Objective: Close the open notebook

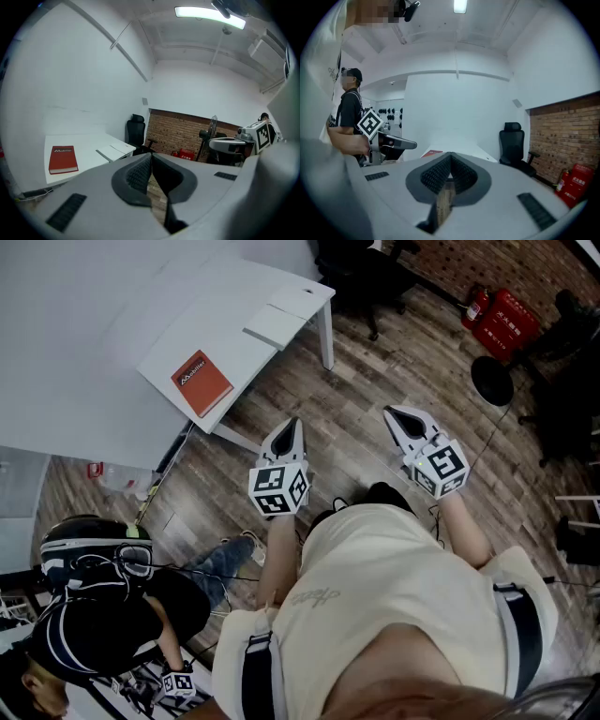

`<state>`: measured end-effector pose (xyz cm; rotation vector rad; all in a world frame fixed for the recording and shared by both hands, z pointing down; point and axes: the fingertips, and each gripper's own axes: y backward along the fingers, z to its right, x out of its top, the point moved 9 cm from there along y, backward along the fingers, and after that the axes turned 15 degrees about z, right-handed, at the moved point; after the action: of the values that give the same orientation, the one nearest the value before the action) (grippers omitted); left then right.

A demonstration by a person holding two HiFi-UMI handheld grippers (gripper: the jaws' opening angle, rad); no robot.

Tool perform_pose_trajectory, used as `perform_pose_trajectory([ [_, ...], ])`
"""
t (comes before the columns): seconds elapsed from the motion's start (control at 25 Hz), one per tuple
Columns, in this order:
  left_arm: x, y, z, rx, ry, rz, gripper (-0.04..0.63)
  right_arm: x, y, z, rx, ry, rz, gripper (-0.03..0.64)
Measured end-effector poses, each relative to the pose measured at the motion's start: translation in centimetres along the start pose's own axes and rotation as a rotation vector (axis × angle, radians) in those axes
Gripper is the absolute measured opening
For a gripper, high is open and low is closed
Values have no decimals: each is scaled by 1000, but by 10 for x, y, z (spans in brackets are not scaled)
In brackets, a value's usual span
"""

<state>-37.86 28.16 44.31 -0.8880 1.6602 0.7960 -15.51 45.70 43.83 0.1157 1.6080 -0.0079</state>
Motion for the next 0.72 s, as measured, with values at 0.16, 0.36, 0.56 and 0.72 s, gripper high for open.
perform_pose_trajectory([
  [0.16,-1,-7,-4,-5,0,-5,20,0,-4,3,-3,1,2,8],
  [0.36,-3,-22,-5,-19,-2,-19,20,-2,-3,11,-22,-8,6,8],
  [0.56,-8,-40,-5,-23,0,-59,20,-7,-7,24,-40,-14,-12,8],
  [0.72,-15,-66,-10,-13,-5,-88,20,-16,-20,48,-44,-45,-23,8],
])
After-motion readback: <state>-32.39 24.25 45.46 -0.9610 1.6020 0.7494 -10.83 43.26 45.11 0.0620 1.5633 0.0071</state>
